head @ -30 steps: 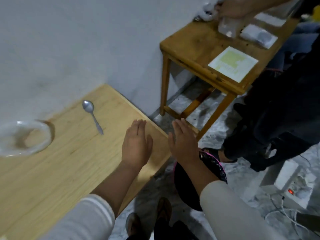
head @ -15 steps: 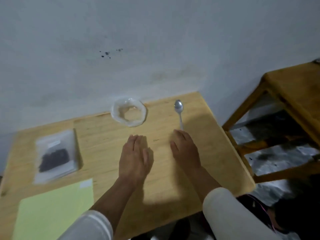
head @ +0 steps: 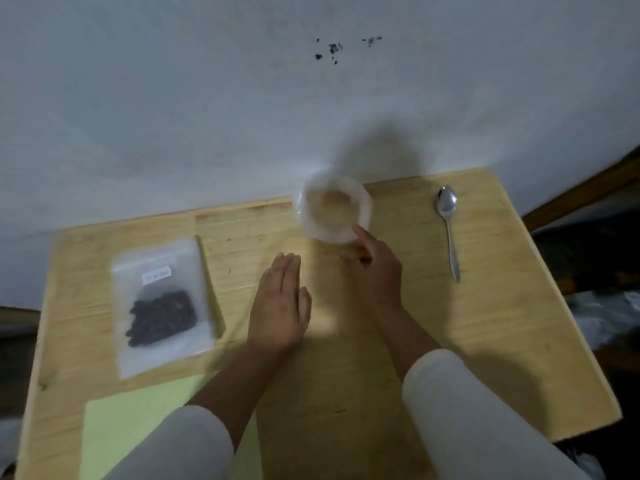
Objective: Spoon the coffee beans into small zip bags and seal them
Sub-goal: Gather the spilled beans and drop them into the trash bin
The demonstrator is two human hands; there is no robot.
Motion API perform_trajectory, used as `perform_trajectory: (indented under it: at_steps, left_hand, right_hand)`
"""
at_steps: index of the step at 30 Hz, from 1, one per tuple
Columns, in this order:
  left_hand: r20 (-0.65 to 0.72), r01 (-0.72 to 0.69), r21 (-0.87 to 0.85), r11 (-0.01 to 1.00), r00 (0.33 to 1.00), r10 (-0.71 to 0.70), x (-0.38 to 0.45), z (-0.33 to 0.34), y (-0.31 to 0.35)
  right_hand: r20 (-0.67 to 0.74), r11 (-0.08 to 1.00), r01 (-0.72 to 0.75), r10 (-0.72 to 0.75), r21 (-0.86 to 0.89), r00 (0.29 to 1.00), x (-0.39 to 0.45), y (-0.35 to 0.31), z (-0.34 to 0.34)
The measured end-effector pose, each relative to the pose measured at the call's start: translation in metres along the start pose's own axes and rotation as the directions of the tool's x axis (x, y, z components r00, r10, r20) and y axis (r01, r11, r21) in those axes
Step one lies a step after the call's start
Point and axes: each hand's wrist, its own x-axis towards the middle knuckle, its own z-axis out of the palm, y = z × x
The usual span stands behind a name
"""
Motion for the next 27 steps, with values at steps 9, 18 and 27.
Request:
perform_trajectory:
  at_steps: [9, 18, 27]
  left_hand:
    - [-0.050, -0.074, -0.034, 0.997, 0.996, 0.072, 0.001, 0.011, -0.010]
    - [-0.008, -0.031, -0.105, 0.994, 1.000, 0.030, 0.001, 0.004, -0.010]
    - [0.080, -0.269, -0.128, 0.955, 0.957, 0.280, -0.009, 0.019, 0.047]
  right_hand:
    - [-0.097, 0.996, -0.035, 0.027, -0.079, 0.995, 0.016, 0.000, 0.019]
    - [-0.218, 0.994, -0.104, 0.107, 0.025, 0.970, -0.007, 0.002, -0.001]
    - [-0.450, 0.982, -0.166, 0.190, 0.092, 0.873, -0.068, 0.034, -0.087]
